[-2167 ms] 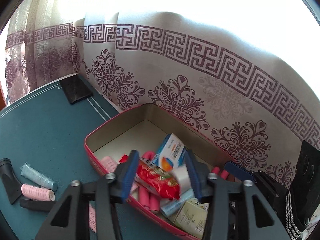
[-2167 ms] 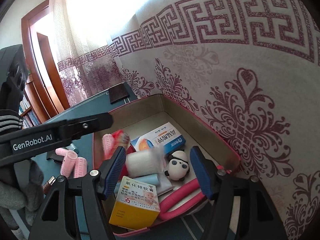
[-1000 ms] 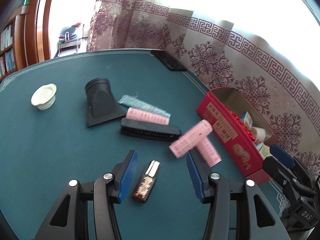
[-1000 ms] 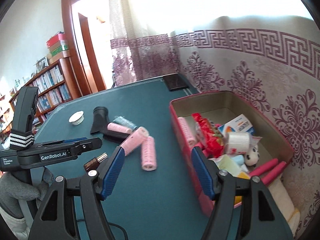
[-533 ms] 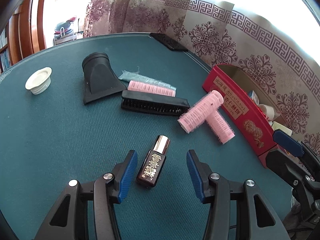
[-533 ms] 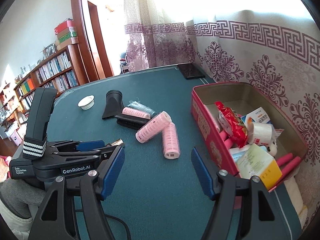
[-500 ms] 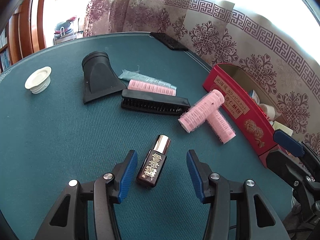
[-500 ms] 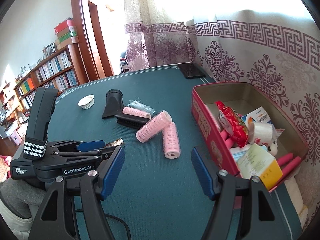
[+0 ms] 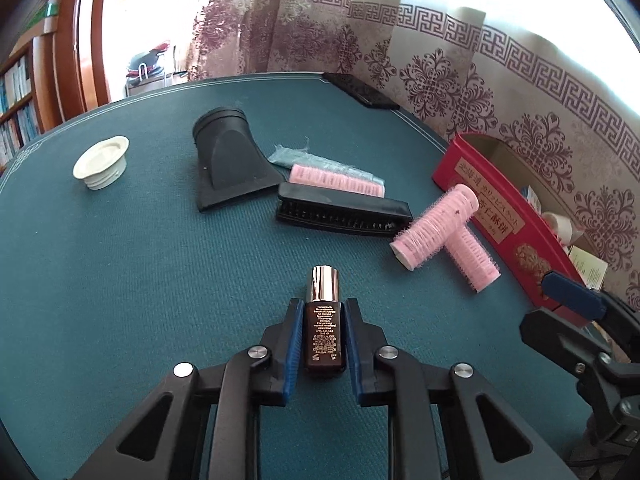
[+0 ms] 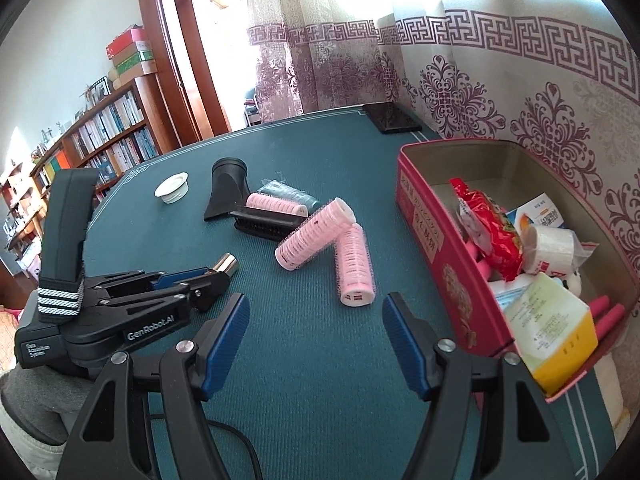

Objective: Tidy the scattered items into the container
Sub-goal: 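Grasp the small brown bottle with the left gripper while the right gripper approaches the pink curlers, then lift the brown bottle with the left gripper while the right gripper grasps a pink curler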

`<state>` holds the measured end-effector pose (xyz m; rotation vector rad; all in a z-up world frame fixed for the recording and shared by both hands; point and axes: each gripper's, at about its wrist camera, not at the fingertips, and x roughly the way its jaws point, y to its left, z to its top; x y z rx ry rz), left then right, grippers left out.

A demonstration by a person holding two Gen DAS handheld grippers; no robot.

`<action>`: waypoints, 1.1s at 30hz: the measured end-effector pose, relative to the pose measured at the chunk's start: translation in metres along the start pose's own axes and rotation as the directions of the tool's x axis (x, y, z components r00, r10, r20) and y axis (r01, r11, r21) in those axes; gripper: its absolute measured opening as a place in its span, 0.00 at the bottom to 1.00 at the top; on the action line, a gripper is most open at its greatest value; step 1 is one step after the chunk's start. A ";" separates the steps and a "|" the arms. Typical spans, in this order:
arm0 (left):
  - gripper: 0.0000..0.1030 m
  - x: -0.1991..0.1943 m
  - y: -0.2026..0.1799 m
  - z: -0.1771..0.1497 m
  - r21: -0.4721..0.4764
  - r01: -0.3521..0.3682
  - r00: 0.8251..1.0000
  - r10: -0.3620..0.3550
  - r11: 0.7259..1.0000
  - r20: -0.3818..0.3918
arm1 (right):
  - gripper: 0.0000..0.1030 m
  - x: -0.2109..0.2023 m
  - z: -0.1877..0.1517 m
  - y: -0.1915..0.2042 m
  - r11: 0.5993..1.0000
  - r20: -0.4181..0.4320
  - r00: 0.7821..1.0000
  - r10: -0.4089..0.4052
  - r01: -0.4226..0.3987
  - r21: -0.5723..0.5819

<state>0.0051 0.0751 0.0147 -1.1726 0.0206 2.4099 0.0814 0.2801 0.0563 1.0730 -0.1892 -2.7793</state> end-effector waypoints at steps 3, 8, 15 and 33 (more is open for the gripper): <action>0.21 -0.003 0.003 0.000 -0.019 0.006 1.000 -0.006 1.000 0.018 | 0.71 0.006 0.005 0.002 1.000 -0.002 1.000 -0.002 0.002 -0.011; 0.21 -0.003 0.006 0.001 -0.042 0.024 0.999 -0.023 0.999 0.029 | 0.71 0.019 0.023 0.008 0.998 0.015 0.999 -0.028 0.029 -0.053; 0.21 0.000 0.011 -0.001 -0.063 0.050 0.999 -0.049 0.997 0.017 | 0.76 0.048 0.048 0.008 0.995 0.012 0.998 -0.067 0.067 -0.079; 0.45 0.004 -0.004 -0.006 -0.006 0.055 0.998 -0.055 0.998 0.019 | 0.69 0.091 0.043 0.011 0.974 -0.092 0.984 -0.152 0.134 -0.182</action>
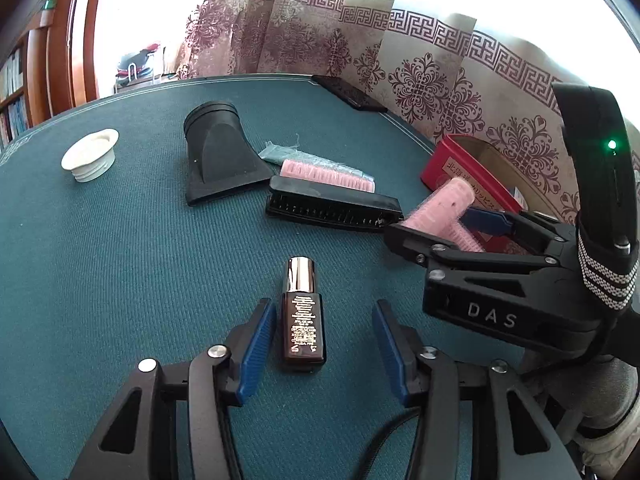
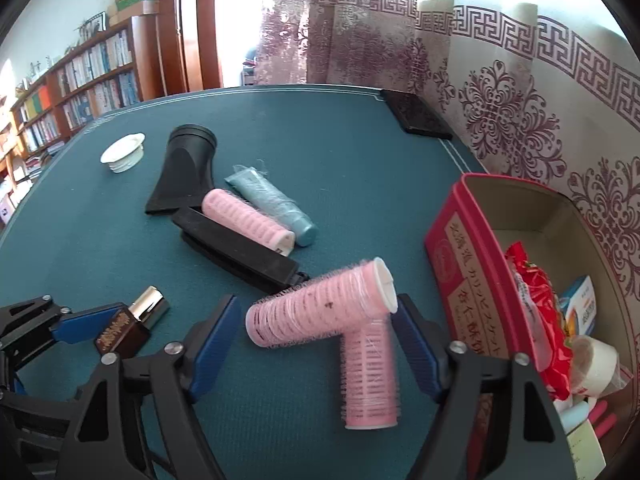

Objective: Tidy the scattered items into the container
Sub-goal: 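Lift the brown bottle with the left gripper while the right gripper grasps a pink curler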

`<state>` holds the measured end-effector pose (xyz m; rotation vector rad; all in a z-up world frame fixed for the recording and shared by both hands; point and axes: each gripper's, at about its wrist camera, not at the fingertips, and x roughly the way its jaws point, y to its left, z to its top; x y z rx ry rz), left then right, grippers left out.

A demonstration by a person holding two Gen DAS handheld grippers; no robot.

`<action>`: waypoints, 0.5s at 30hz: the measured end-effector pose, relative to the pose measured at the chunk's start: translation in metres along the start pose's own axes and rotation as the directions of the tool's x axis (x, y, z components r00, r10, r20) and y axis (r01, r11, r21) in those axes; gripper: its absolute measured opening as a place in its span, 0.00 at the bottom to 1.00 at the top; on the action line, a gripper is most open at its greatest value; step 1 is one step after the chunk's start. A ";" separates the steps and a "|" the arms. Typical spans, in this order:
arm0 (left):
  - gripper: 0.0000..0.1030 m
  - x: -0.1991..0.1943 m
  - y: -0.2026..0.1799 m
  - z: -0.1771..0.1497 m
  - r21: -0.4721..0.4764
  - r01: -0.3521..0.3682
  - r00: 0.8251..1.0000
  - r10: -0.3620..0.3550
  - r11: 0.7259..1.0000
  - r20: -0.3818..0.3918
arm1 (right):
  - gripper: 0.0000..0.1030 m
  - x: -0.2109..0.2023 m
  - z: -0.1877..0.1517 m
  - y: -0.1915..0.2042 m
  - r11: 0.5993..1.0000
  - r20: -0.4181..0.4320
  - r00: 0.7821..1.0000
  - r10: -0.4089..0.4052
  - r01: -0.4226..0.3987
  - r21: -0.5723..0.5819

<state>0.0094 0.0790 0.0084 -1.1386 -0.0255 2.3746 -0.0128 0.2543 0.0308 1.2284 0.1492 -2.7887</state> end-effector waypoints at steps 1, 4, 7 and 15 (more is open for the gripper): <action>0.36 0.000 0.001 0.000 -0.005 -0.010 1.000 0.010 1.000 0.001 | 0.64 0.000 -0.001 -0.003 1.000 -0.006 1.000 0.010 -0.010 0.016; 0.22 -0.002 0.009 0.001 -0.037 -0.010 1.000 0.010 0.999 0.005 | 0.55 -0.004 -0.003 -0.010 0.998 0.001 1.000 0.025 -0.025 0.054; 0.22 -0.006 0.011 -0.002 -0.043 -0.007 1.000 0.007 0.999 0.011 | 0.55 -0.016 -0.004 -0.014 0.995 0.034 0.998 0.044 -0.047 0.083; 0.22 -0.017 0.012 0.001 -0.046 0.006 0.999 -0.004 0.999 0.045 | 0.55 -0.046 -0.008 -0.021 0.982 0.091 0.989 0.119 -0.131 0.136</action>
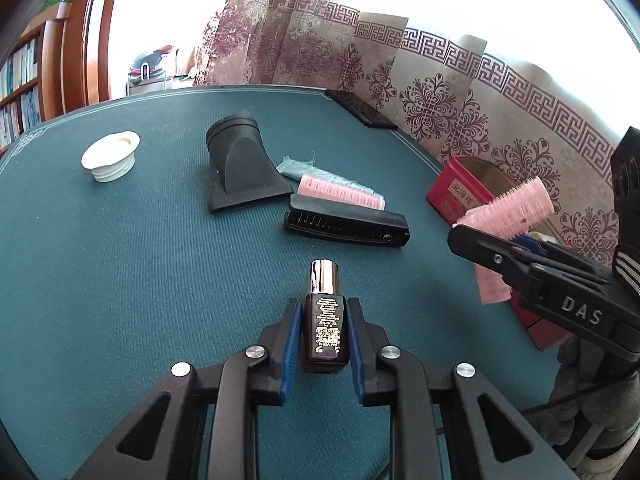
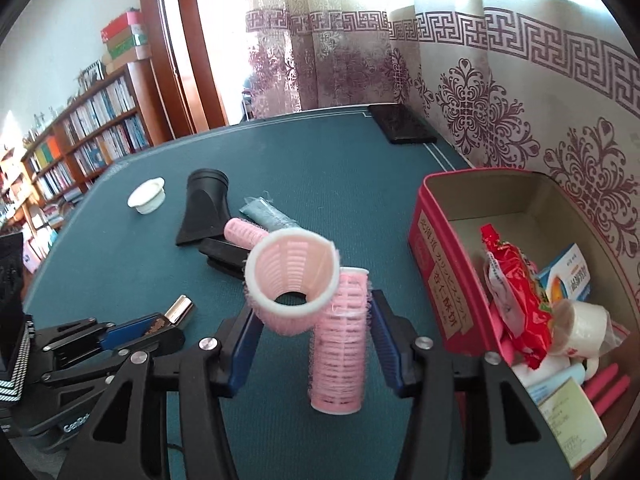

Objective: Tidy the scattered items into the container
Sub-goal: 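Lift the brown bottle with the left gripper while the right gripper grasps a pink curler, then lift the pink curlers with the right gripper while the left gripper holds the brown bottle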

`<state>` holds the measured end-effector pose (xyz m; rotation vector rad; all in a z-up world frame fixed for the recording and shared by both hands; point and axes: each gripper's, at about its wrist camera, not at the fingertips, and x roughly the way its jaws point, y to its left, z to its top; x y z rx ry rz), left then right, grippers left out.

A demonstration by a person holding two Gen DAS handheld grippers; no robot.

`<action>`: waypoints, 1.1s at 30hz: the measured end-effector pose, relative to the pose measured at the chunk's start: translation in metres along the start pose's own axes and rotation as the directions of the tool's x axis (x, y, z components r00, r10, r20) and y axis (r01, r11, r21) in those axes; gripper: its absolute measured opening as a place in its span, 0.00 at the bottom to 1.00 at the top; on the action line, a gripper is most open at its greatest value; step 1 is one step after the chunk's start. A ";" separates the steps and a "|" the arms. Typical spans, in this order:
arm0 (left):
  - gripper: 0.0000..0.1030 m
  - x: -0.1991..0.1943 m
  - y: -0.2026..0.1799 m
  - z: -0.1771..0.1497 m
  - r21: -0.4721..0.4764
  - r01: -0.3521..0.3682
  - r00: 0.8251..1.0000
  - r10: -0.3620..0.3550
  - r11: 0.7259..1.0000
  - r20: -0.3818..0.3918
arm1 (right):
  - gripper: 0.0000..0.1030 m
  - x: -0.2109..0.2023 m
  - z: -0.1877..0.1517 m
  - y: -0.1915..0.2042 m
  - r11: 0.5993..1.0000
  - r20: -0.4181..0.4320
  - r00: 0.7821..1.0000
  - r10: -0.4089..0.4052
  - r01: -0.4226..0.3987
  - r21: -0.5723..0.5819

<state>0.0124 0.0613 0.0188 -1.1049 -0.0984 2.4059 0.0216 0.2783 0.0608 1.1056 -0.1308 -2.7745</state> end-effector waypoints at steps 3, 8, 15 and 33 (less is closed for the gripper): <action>0.22 -0.004 -0.001 0.003 -0.007 0.013 1.000 -0.013 1.000 0.009 | 0.55 -0.008 0.001 -0.007 0.999 0.006 0.999 0.032 -0.032 0.038; 0.22 -0.005 -0.005 0.004 -0.012 0.034 0.999 -0.034 0.999 0.000 | 0.55 -0.017 0.001 -0.019 0.961 -0.038 0.967 0.251 -0.244 0.129; 0.22 -0.010 -0.004 0.002 -0.023 0.026 1.000 -0.026 0.999 0.003 | 0.65 -0.001 -0.016 0.003 0.973 -0.111 0.967 0.230 -0.227 0.036; 0.22 -0.012 0.018 0.000 -0.080 0.034 0.999 -0.034 0.996 0.004 | 0.65 -0.029 -0.059 0.062 0.910 -0.186 0.919 0.348 -0.379 -0.170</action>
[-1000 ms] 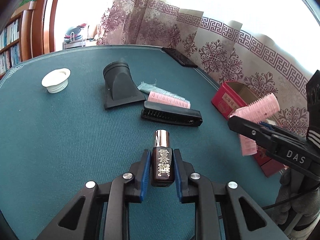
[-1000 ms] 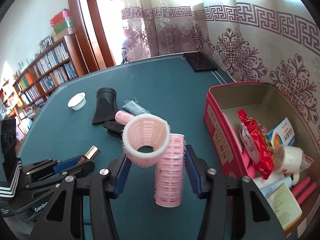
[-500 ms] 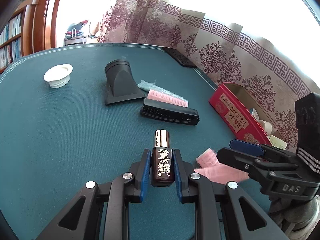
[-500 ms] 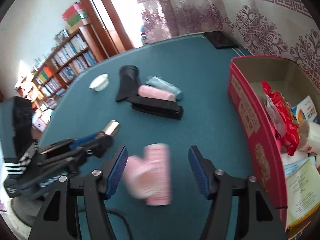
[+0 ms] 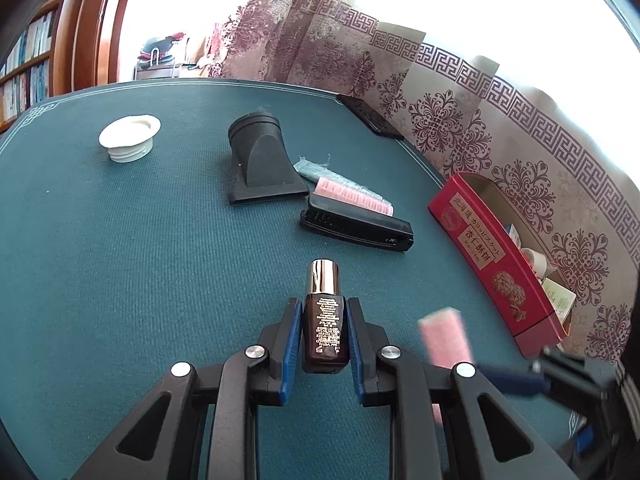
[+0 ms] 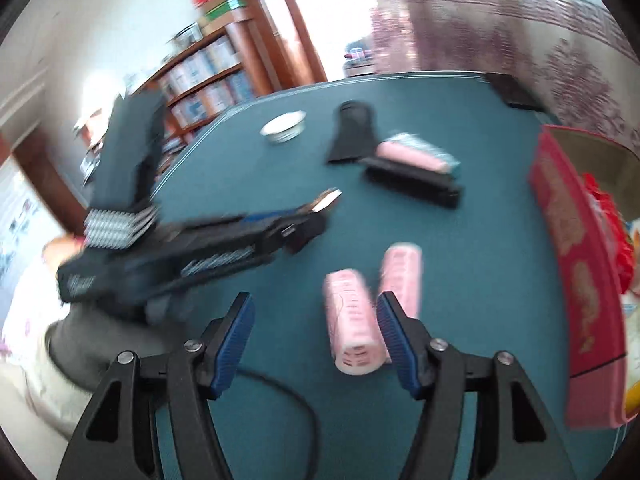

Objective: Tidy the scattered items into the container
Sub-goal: 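Lift the pink curlers with the right gripper while the left gripper holds the brown bottle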

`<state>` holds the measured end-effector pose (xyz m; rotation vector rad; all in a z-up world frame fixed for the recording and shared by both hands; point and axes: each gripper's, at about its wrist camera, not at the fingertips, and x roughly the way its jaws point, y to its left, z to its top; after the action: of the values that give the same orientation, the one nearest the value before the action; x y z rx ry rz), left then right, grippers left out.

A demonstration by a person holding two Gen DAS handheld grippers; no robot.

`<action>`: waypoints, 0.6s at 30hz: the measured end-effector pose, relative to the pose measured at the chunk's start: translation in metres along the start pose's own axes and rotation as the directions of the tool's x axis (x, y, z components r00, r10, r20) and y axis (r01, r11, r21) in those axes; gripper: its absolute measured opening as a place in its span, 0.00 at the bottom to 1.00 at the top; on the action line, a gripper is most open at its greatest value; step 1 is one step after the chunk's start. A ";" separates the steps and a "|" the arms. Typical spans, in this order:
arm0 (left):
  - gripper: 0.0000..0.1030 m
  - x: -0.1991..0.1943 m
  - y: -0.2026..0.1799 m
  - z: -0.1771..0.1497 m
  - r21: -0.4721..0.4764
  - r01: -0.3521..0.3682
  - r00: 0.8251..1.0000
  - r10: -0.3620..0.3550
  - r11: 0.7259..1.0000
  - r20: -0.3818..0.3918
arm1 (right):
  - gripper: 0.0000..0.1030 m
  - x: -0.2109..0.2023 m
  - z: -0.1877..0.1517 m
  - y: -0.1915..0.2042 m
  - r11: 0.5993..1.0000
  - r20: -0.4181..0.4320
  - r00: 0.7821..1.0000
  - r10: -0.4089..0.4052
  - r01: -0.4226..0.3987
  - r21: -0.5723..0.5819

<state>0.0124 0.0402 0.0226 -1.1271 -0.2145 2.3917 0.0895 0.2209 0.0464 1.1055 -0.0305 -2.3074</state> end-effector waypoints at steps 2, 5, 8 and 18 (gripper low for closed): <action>0.22 -0.001 0.002 0.000 -0.003 0.000 1.000 0.000 1.000 0.003 | 0.66 0.004 -0.005 0.011 0.999 -0.026 0.999 0.032 -0.033 -0.029; 0.22 -0.003 0.002 -0.001 -0.003 0.006 1.000 -0.006 1.000 0.005 | 0.65 0.009 -0.007 0.013 0.999 -0.046 0.998 0.038 -0.039 -0.025; 0.22 -0.005 0.000 -0.002 0.006 0.012 1.000 -0.012 1.000 0.007 | 0.65 0.009 -0.005 0.001 0.999 -0.035 0.999 0.028 -0.027 0.035; 0.22 -0.009 0.004 -0.005 -0.007 0.013 1.000 -0.013 1.000 0.010 | 0.74 0.028 -0.012 -0.018 0.989 -0.085 0.990 -0.109 0.117 0.093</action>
<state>0.0196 0.0322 0.0237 -1.1136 -0.2338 2.3876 0.0756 0.2244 0.0136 1.2784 -0.0519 -2.3809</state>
